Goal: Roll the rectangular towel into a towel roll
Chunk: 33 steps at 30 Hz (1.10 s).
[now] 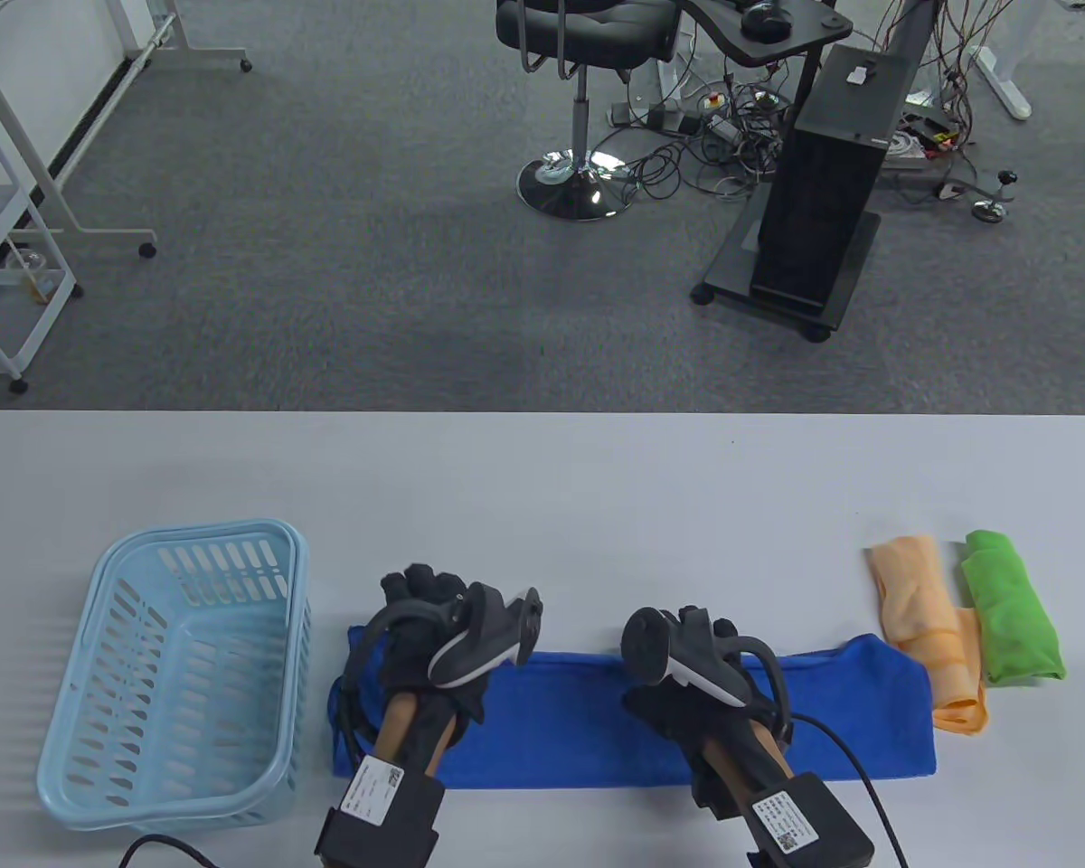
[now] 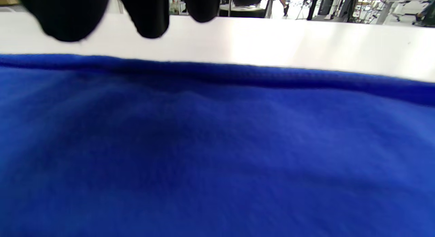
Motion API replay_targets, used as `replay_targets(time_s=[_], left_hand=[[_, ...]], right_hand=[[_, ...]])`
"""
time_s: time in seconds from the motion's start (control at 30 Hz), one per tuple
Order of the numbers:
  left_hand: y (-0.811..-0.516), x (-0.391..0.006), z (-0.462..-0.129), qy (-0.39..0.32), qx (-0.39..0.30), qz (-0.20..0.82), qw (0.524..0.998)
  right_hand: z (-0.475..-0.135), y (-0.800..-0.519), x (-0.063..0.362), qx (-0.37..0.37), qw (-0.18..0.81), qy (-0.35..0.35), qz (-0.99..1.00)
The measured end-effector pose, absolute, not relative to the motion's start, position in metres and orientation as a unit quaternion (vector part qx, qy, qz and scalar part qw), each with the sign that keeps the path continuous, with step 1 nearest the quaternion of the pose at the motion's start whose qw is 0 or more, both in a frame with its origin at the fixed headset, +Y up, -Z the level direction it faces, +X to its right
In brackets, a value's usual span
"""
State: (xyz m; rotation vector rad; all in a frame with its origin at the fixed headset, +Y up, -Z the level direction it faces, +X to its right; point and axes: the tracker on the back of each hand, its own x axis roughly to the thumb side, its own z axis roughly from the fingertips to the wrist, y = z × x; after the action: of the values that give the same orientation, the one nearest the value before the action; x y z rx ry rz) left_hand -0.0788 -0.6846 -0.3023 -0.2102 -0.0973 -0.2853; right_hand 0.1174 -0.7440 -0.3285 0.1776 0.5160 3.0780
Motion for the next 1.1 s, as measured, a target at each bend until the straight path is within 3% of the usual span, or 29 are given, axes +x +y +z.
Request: replay_targets(time_s=[0.2,0.33,0.43,0.5,0.6,0.67,0.83,0.93,1.1], left_hand=[[-0.721,-0.031,-0.266,-0.100,-0.156,-0.022,0.982],[-0.755,-0.013,-0.260,-0.136,-0.172,-0.062,0.974],[-0.775,-0.005,-0.254,-0.155,-0.182,-0.124,0.963],[-0.772,-0.005,-0.253,-0.161,-0.142,-0.081,0.973],[-0.756,-0.013,-0.255,-0.135,-0.140,-0.071,0.978],[-0.735,-0.024,-0.257,-0.119,-0.098,-0.041,0.987],[-0.678,-0.056,-0.273,-0.074,-0.032,0.060,0.995],[-0.649,-0.066,-0.278,-0.034,0.014,0.072,0.997],[-0.606,-0.079,-0.264,-0.039,0.036,0.119,0.991]], right_hand=[[-0.341,-0.759,0.110,0.041,0.003,0.189,0.981],[-0.341,-0.773,0.108,0.031,-0.072,0.199,0.977],[-0.340,-0.773,0.110,0.013,-0.017,0.182,0.983],[-0.340,-0.771,0.112,0.019,-0.019,0.178,0.984],[-0.340,-0.759,0.127,0.007,0.051,0.149,0.988],[-0.338,-0.744,0.139,-0.022,0.125,0.179,0.976],[-0.322,-0.675,0.160,-0.035,0.302,0.149,0.941],[-0.310,-0.639,0.160,-0.029,0.370,0.128,0.920],[-0.302,-0.611,0.154,-0.037,0.397,0.127,0.908]])
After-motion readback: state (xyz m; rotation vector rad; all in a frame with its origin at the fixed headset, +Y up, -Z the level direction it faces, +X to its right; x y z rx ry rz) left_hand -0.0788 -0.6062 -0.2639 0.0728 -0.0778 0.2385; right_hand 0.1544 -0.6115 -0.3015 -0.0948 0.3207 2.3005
